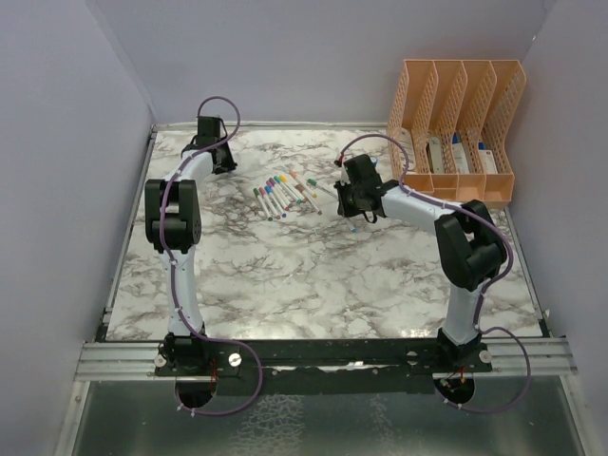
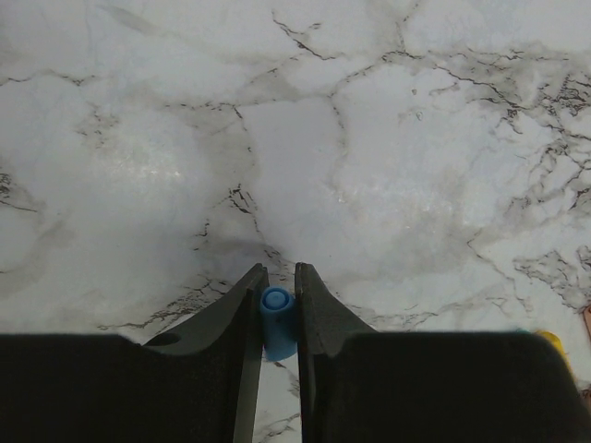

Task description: Open the pen caps

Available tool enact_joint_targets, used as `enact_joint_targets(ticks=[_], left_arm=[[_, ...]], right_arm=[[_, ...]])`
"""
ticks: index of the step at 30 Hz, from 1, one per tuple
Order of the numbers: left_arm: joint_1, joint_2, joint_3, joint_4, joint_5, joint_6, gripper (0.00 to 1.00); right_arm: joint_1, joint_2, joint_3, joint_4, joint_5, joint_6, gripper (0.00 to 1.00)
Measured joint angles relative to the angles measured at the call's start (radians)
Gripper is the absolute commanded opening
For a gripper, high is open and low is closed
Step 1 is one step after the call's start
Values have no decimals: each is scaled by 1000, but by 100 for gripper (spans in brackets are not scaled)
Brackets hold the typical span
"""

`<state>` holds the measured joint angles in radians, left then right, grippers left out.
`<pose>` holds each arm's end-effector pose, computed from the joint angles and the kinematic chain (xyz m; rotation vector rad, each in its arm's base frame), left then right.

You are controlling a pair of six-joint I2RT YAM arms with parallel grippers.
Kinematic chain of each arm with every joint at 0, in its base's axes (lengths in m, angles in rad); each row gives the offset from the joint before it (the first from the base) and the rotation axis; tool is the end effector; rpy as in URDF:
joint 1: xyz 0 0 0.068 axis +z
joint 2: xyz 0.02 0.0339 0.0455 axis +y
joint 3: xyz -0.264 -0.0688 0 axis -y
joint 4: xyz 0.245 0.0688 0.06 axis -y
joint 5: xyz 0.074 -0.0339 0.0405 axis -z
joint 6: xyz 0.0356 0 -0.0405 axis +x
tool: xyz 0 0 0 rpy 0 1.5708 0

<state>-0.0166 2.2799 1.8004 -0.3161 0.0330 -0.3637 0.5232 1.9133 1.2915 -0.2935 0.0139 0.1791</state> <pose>0.5136 -0.0097 0.1758 -0.3947 2.3441 -0.2219 0.3550 0.2042 0.1813 -0.4234 2.4715 0.2769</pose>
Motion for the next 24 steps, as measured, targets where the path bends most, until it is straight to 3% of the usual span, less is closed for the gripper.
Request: enact_joint_targets(ticks=[4, 12, 24], left_arm=[[3, 0, -11, 1, 0, 0, 25], [9, 0, -30, 9, 4, -6, 43], [24, -55, -103, 66, 46, -51, 53]], right_arm=[[0, 0, 0, 0, 0, 1, 1], [0, 13, 0, 0, 0, 0, 1], [0, 41, 24, -16, 0, 10, 1]])
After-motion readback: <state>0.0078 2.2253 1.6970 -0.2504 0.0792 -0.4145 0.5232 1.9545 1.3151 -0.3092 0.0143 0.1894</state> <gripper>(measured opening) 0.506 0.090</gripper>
